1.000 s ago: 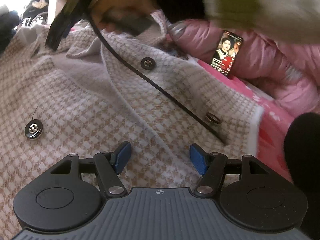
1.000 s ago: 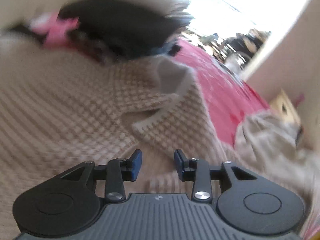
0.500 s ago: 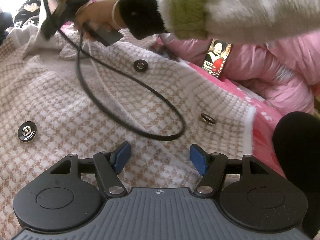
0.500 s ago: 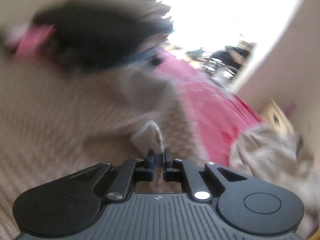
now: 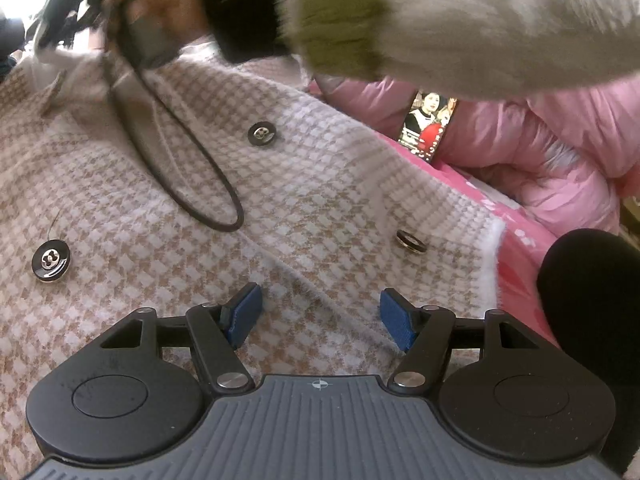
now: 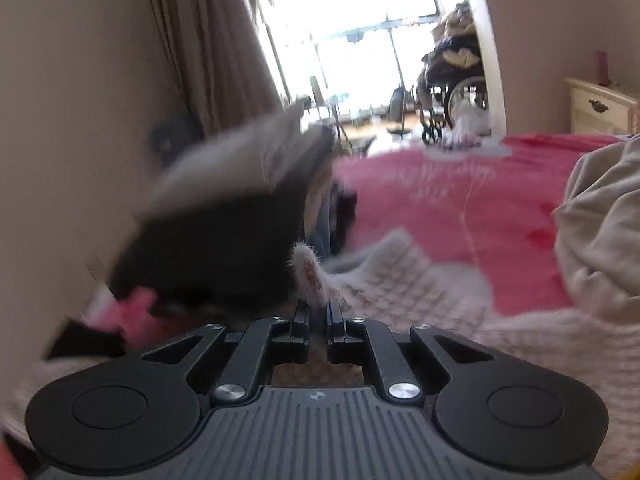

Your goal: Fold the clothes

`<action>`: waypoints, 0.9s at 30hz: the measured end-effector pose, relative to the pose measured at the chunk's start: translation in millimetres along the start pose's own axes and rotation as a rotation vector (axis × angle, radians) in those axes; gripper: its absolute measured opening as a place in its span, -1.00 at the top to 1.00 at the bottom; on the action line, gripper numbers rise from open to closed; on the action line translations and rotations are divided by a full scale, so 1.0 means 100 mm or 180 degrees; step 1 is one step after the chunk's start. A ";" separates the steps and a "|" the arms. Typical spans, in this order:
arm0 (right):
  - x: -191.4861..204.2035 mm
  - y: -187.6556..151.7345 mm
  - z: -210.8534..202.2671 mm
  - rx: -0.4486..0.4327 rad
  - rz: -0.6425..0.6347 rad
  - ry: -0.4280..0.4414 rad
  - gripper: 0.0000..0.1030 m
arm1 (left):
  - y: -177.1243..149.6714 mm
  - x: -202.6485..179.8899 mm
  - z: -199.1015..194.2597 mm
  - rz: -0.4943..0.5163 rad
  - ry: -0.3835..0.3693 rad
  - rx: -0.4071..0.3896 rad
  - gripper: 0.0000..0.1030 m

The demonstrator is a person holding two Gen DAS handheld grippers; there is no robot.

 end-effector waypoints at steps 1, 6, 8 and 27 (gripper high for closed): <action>-0.01 -0.08 0.16 0.0149 -0.0080 -0.0049 0.83 | 0.00 -0.01 0.00 0.0006 0.0009 0.0003 -0.27; -0.18 -0.36 0.67 0.0673 0.0011 -0.0108 0.44 | -0.01 -0.02 -0.01 0.0067 0.0065 0.0008 -0.26; -0.14 -0.25 0.57 0.0702 0.0130 -0.0021 0.11 | 0.00 -0.03 0.00 0.0067 0.0084 0.0010 -0.26; 0.28 -0.54 -3.43 -0.1038 0.1139 0.0316 -0.10 | 0.43 0.60 -0.41 -0.0587 0.0434 -0.0113 -0.27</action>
Point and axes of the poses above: each gripper's, at about its wrist camera, not at the fingertips, and z roughly the way its jaws point, x to its left, y to its top, the point moved 9 cm from there along z, roughly the way its jaws point, and after that the axes turned 10 degrees about y, right-handed, at the moved point
